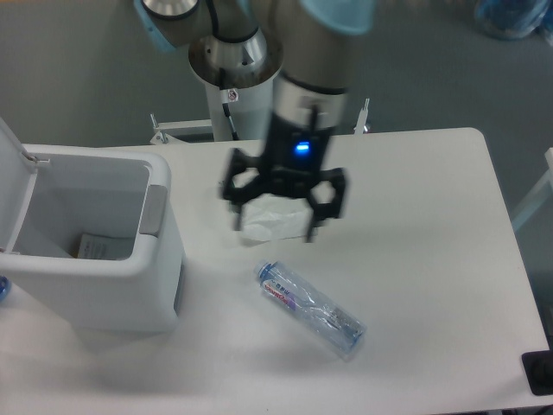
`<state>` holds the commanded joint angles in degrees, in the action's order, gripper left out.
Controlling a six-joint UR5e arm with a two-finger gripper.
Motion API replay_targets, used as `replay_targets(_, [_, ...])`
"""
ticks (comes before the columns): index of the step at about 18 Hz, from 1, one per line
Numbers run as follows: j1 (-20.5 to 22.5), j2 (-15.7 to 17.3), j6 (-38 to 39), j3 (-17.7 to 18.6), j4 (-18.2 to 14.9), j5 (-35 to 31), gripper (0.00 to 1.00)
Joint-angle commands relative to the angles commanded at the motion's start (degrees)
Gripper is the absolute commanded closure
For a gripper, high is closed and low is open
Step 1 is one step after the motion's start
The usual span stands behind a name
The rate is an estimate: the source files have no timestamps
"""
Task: Open the trash can
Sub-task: 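Lift the gripper away from the opened trash can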
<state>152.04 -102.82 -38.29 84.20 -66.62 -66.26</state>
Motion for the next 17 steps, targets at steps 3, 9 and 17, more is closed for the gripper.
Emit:
replay_targets(3, [3.0, -2.2, -6.9, -0.2, 0.0, -8.1, 0.0])
replay_targets(9, [4.1, -5.8, -27.2, -0.4, 0.4, -14.2, 0.0])
replay_targets(17, [5.7, -9.5, -30.3, -0.2, 3.9, -20.8, 0.0])
